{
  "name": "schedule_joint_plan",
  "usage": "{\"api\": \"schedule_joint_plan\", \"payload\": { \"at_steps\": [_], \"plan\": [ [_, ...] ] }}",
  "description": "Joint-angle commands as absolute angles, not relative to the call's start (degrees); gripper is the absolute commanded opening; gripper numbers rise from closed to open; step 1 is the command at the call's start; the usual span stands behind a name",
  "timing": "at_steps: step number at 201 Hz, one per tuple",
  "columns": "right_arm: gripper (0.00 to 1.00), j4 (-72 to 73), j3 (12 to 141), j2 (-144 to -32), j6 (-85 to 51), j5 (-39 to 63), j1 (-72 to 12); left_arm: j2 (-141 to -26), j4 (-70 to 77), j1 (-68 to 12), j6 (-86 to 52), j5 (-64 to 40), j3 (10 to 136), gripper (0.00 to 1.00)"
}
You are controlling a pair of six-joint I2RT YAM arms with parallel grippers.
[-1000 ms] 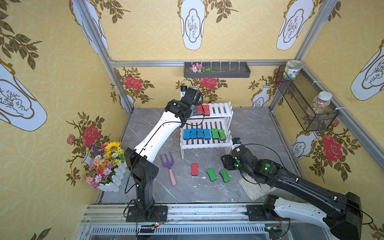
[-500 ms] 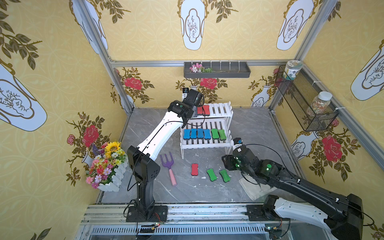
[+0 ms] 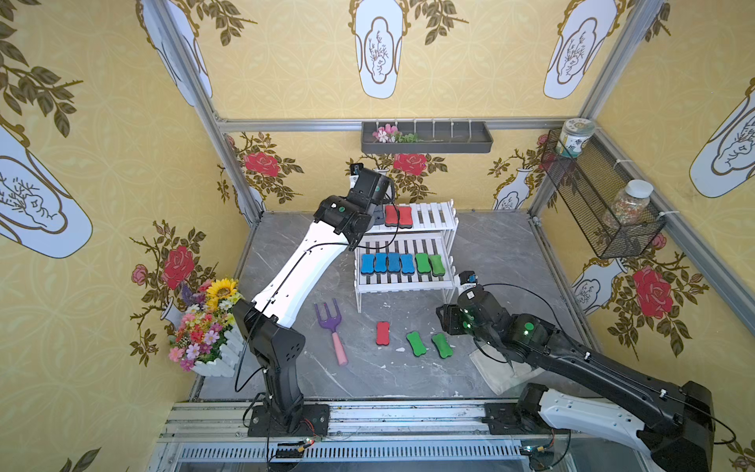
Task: Remove the whiteboard erasers from the shelf
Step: Pick up the whiteboard eraser from the shelf.
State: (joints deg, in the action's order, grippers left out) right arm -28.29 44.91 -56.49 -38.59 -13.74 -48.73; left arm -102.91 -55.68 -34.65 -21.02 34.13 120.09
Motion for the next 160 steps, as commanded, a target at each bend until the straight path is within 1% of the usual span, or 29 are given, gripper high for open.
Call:
{"api": "schedule_joint_plan", "payload": {
  "at_steps": [1,29,46,73,86,107,137,160],
  "plan": [
    [0.58,-28.3,45.3,-56.0,-38.9,-14.8,-48.7,-98.8,-55.1,-35.4,-24.0,32.4,115.8,0.38],
    [0.58,-28.5,45.1,-55.6,-39.0,-15.5,-48.6,-86.9,-49.8,-39.4,-28.9,32.6,99.7,0.38],
    [0.58,-28.5,45.3,-55.7,-38.9,-15.4,-48.4,-80.6,-49.4,-42.0,-32.9,33.0,91.3,0.37],
    [0.58,-28.7,45.8,-55.7,-38.6,-15.5,-48.4,-72.4,-53.0,-49.6,-41.1,36.8,80.0,0.36],
    [0.58,-28.7,45.8,-55.5,-38.7,-15.5,-48.4,-69.5,-56.2,-53.6,-48.0,38.8,75.6,0.36],
    [0.58,-28.9,45.8,-55.4,-38.8,-15.5,-48.4,-64.7,-56.7,-58.2,-56.2,37.3,66.8,0.36],
    [0.58,-28.9,45.7,-55.3,-39.4,-15.4,-48.3,-63.2,-49.4,-59.8,-62.0,32.1,52.7,0.34],
    [0.58,-29.3,45.9,-55.2,-39.6,-15.6,-48.4,-65.8,-40.9,-59.7,-62.5,29.4,46.3,0.35]
  ]
}}
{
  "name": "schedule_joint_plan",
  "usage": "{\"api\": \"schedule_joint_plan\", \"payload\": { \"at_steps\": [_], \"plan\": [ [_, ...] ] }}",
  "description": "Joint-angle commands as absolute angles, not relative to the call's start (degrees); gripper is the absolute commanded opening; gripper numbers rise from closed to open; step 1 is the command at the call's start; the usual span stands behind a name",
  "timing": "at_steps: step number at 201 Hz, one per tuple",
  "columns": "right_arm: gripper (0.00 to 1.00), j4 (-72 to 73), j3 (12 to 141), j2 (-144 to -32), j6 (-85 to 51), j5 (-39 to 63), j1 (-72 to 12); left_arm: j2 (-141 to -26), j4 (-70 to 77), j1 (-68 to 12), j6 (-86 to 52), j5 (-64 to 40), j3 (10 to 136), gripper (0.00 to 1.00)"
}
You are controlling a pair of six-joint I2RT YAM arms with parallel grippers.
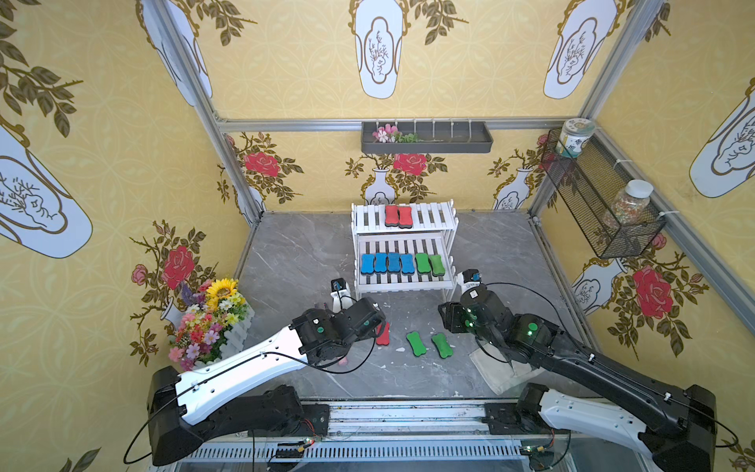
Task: Remove the whiteboard erasers from the shelf
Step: Pick up the whiteboard eraser from the shelf, then place the whiteboard eraser at the center of the board.
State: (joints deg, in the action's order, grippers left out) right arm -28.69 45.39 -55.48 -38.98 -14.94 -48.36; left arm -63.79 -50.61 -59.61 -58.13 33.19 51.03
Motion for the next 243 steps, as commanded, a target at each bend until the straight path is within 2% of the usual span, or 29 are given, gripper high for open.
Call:
{"api": "schedule_joint_plan", "payload": {
  "at_steps": [1,38,79,145,195,223,243],
  "plan": [
    [0.58,-29.3,45.9,-55.2,-39.6,-15.6,-48.4,-66.0,-40.7,-59.8,-62.5,29.4,46.1,0.35],
    [0.58,-30.7,46.3,-54.7,-39.8,-16.4,-48.3,-72.2,-33.8,-58.8,-60.2,29.9,43.0,0.36],
    [0.59,-31.2,47.0,-54.7,-39.7,-16.8,-48.3,-73.9,-28.3,-52.5,-57.8,24.6,38.7,0.36],
    [0.6,-30.9,48.4,-55.2,-40.2,-17.7,-48.3,-80.0,-27.7,-50.9,-55.8,21.6,39.7,0.39],
    [0.68,-31.8,50.2,-54.8,-40.3,-17.7,-48.3,-76.7,-30.2,-50.9,-56.3,22.7,39.4,0.61],
    [0.68,-32.2,52.1,-54.7,-39.8,-17.8,-48.3,-73.0,-33.5,-50.9,-57.2,23.1,39.8,0.7],
    [0.68,-33.0,55.4,-55.8,-38.6,-17.9,-48.2,-68.0,-36.5,-50.9,-57.6,23.3,41.0,0.8]
  ]
}}
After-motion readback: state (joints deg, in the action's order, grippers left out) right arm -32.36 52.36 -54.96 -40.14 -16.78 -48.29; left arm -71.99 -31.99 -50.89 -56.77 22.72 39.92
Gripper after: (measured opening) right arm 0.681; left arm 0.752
